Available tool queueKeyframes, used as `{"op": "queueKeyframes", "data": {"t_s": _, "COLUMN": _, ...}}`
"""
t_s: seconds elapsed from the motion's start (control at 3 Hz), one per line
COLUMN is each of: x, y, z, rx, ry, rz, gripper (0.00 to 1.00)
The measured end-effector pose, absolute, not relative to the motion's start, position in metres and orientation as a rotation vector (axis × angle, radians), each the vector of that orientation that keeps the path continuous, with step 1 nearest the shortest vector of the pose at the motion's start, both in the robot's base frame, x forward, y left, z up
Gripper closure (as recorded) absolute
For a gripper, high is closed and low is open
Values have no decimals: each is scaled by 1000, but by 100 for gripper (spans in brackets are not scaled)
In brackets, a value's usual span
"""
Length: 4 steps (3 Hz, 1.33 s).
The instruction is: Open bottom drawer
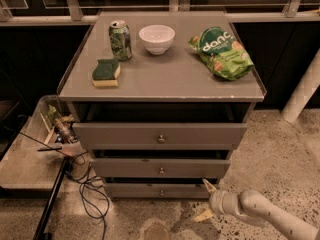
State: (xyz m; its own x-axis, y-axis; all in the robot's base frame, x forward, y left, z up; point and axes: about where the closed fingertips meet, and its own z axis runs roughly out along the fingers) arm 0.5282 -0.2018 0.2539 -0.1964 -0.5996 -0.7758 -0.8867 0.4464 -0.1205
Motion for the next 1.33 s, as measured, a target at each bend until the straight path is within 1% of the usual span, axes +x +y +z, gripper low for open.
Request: {"op": "queueKeyframes", "data": {"t_s": 1.33, "x": 557, "y": -193, "z": 229, "rx": -1364, "ry": 1793, "rz": 513, "gripper": 0}}
